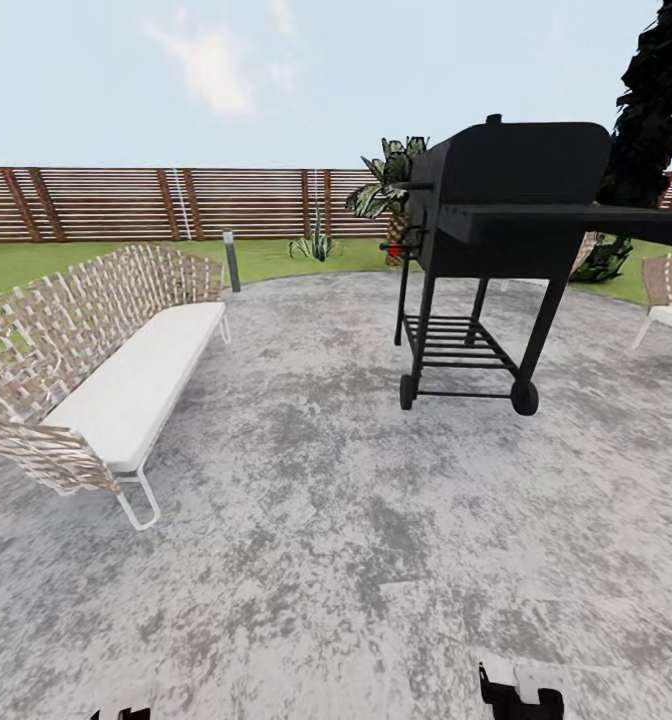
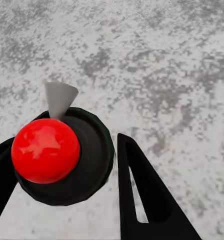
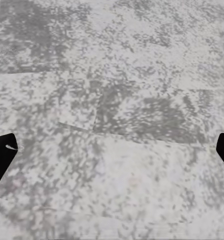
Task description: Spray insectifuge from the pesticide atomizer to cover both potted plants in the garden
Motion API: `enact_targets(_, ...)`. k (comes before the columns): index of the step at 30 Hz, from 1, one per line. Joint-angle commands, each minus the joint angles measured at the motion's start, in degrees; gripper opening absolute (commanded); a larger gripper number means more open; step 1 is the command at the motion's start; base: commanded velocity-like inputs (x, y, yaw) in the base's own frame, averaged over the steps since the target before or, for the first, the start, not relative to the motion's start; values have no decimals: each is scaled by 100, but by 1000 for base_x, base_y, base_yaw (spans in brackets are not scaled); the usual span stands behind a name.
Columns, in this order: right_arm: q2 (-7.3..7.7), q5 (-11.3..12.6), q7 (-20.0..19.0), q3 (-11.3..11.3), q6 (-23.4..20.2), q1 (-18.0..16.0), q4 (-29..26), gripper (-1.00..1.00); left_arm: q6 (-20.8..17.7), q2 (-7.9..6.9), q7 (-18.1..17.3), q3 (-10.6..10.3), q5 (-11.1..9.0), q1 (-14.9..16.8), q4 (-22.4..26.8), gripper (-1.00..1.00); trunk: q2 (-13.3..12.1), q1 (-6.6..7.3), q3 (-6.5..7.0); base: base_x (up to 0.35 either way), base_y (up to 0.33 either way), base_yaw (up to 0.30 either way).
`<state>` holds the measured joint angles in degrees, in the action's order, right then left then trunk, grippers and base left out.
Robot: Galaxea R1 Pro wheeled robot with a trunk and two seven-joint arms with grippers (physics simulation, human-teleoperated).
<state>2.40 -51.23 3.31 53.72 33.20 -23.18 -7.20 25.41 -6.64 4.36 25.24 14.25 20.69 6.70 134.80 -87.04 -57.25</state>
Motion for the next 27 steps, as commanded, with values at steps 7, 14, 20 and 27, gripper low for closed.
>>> enact_targets(7,4,-120,1,-27,45,-2,-37,100,25,30,35,16,60,5,-11,-100,2,-2,-5,339,0,0)
enact_targets(14,-9,-61,49,3,30,-2,-36,100,24,40,30,16,60,5,-19,-100,2,-2,-7,339,0,29)
enact_targets(20,-12,-53,51,16,13,-5,-36,100,23,42,29,16,60,5,-20,-100,2,-2,-34,338,34,216)
enact_targets(27,-3,-53,47,16,28,-3,-36,100,22,42,31,16,60,5,-20,-100,2,-2,-46,314,149,59)
